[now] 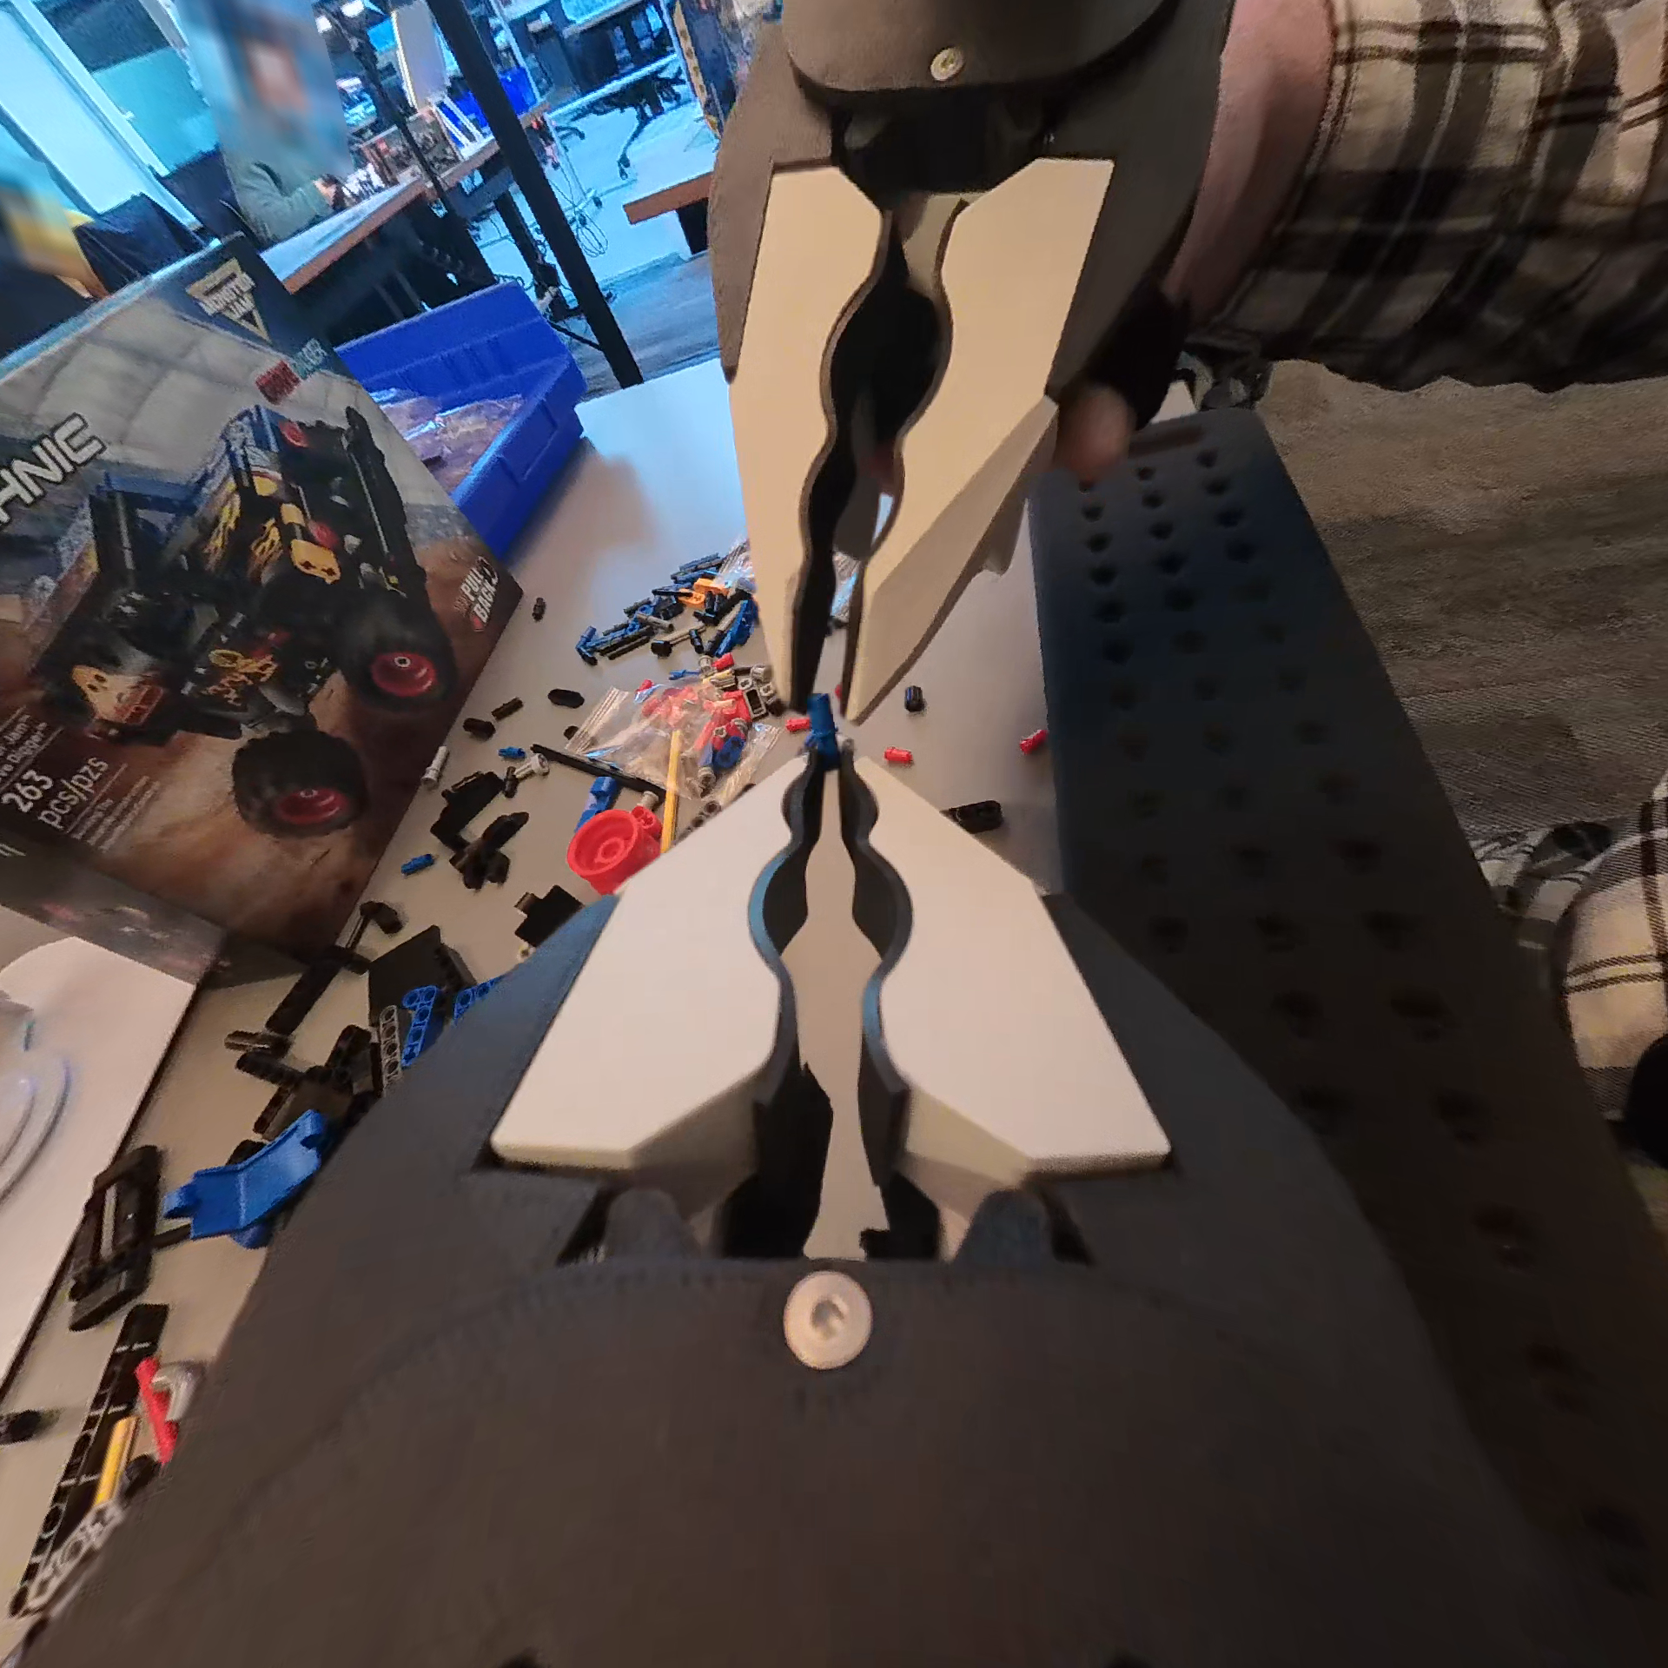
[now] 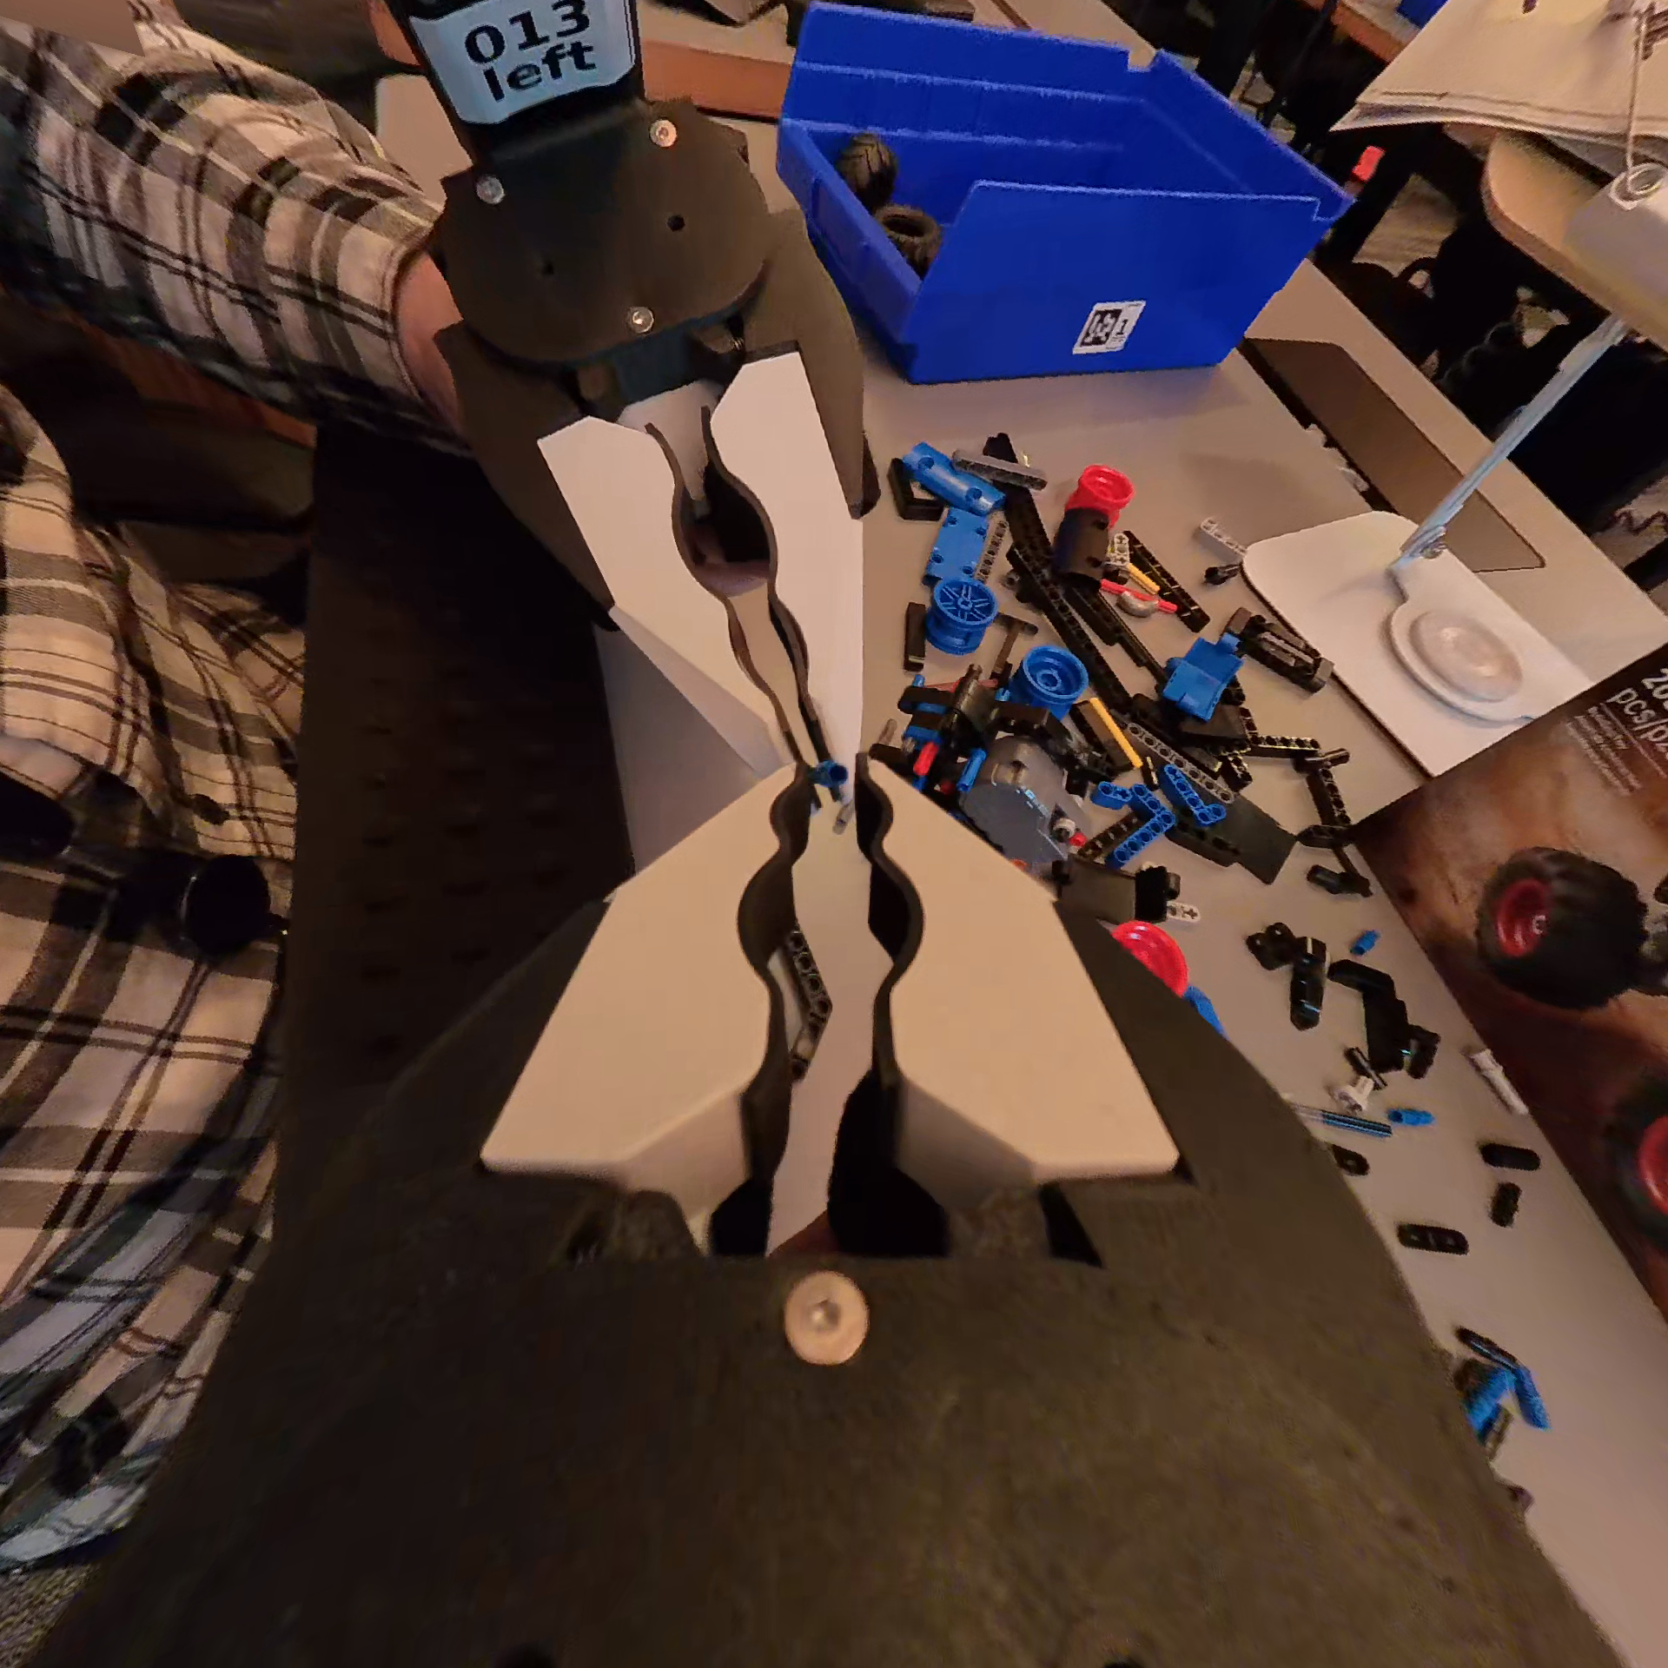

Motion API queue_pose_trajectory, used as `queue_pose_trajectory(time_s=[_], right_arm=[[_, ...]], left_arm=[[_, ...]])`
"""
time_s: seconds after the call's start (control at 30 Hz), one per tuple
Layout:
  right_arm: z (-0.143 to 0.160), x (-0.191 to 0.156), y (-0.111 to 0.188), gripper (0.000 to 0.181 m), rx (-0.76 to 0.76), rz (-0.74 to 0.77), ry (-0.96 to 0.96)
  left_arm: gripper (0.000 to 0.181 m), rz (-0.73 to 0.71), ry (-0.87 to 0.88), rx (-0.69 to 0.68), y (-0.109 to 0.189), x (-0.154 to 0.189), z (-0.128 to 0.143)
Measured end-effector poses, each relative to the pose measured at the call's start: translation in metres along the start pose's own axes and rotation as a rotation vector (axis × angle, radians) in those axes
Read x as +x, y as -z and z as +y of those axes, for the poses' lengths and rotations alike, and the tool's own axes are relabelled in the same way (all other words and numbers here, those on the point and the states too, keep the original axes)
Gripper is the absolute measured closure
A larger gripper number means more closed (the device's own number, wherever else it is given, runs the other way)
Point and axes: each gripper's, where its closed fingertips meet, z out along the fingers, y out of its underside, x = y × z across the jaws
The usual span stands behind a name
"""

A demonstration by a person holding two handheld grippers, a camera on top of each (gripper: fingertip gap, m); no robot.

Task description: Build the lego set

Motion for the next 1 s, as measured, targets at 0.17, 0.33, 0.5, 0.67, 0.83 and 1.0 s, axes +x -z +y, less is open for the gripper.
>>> queue_pose_trajectory(time_s=[0.17,0.33,0.5,0.67,0.83,1.0], right_arm=[[0.001,-0.003,-0.004,0.177,-0.009,-0.026,-0.013],[0.01,-0.007,-0.012,0.179,-0.04,-0.072,-0.009],[0.041,-0.014,-0.035,0.179,-0.137,-0.119,0.033],[0.063,-0.019,-0.051,0.179,-0.209,-0.153,0.074],[0.071,-0.021,-0.056,0.179,-0.255,-0.167,0.107],[0.073,-0.02,-0.058,0.179,-0.284,-0.172,0.134]], left_arm=[[0.18,-0.012,-0.064,-0.024,0.0,0.002,0.003],[0.171,0.019,-0.065,-0.109,0.002,0.006,0.021],[0.151,0.086,-0.015,-0.308,0.001,0.017,0.068],[0.159,0.129,0.008,-0.398,-0.008,0.024,0.092],[0.17,0.159,0.043,-0.385,-0.011,0.026,0.092],[0.175,0.175,0.06,-0.372,-0.013,0.027,0.091]])
